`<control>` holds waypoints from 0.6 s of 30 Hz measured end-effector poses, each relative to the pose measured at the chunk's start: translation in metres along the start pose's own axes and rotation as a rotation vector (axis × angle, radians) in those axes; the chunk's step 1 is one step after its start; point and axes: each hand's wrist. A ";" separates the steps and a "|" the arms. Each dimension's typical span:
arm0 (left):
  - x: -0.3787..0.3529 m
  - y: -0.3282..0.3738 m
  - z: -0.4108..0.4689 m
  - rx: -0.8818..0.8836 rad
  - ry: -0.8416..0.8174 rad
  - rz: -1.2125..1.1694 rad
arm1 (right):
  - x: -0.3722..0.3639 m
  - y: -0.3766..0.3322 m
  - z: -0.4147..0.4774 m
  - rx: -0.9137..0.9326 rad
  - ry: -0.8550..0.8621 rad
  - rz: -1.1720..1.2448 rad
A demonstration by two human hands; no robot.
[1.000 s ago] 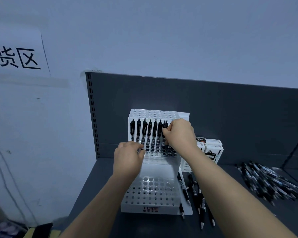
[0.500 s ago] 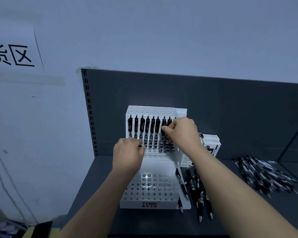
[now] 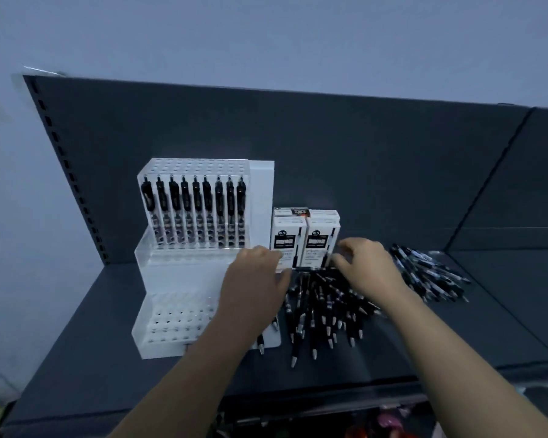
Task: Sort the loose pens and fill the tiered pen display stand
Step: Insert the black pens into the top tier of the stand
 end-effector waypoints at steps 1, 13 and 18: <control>-0.011 0.011 -0.001 0.041 -0.062 -0.007 | -0.002 0.014 -0.003 -0.006 -0.040 -0.013; -0.136 0.060 0.011 0.477 -0.379 0.307 | -0.062 0.103 -0.010 0.014 -0.467 -0.072; -0.152 0.066 0.027 0.608 -0.443 0.277 | -0.077 0.111 -0.008 0.045 -0.453 -0.002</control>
Point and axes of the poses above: each hand's wrist, its own z-axis towards the middle knuckle, its own x-axis out of the back of the hand, y = z × x, and after that the axes turned 7 degrees about x, right-handed
